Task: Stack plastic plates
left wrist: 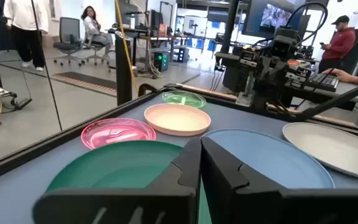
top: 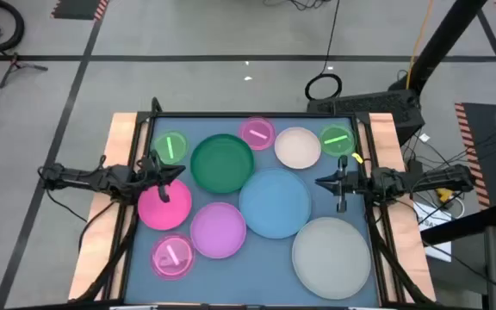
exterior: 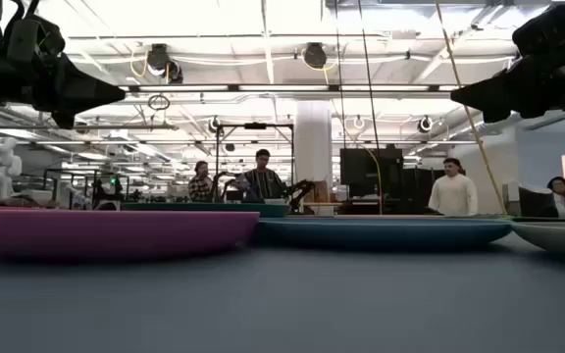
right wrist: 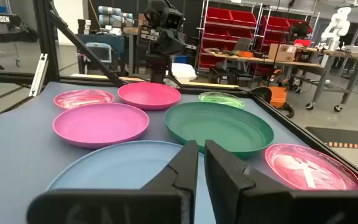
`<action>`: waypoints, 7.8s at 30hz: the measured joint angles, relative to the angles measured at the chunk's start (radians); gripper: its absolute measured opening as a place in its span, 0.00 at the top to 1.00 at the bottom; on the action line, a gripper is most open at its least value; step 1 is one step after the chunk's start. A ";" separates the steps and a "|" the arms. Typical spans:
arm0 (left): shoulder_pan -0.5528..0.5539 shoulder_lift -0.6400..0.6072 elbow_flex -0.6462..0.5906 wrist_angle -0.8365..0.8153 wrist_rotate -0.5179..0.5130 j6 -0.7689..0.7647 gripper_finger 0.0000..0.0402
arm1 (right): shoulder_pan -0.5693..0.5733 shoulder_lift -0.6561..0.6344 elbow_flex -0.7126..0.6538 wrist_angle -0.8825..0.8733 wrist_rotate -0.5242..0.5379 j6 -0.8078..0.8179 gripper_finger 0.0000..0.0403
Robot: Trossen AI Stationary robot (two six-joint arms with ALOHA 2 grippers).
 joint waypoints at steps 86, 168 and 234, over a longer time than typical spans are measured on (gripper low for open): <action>0.000 0.000 -0.001 0.128 0.000 -0.021 0.96 | 0.000 0.006 0.000 0.164 0.004 0.103 0.94; -0.007 0.000 0.000 0.593 -0.124 0.314 0.96 | -0.111 1.261 1.056 -0.873 -0.419 0.566 0.94; 0.047 0.000 0.000 0.528 -0.124 0.204 0.96 | 0.249 1.265 0.663 -0.888 -0.235 0.615 0.74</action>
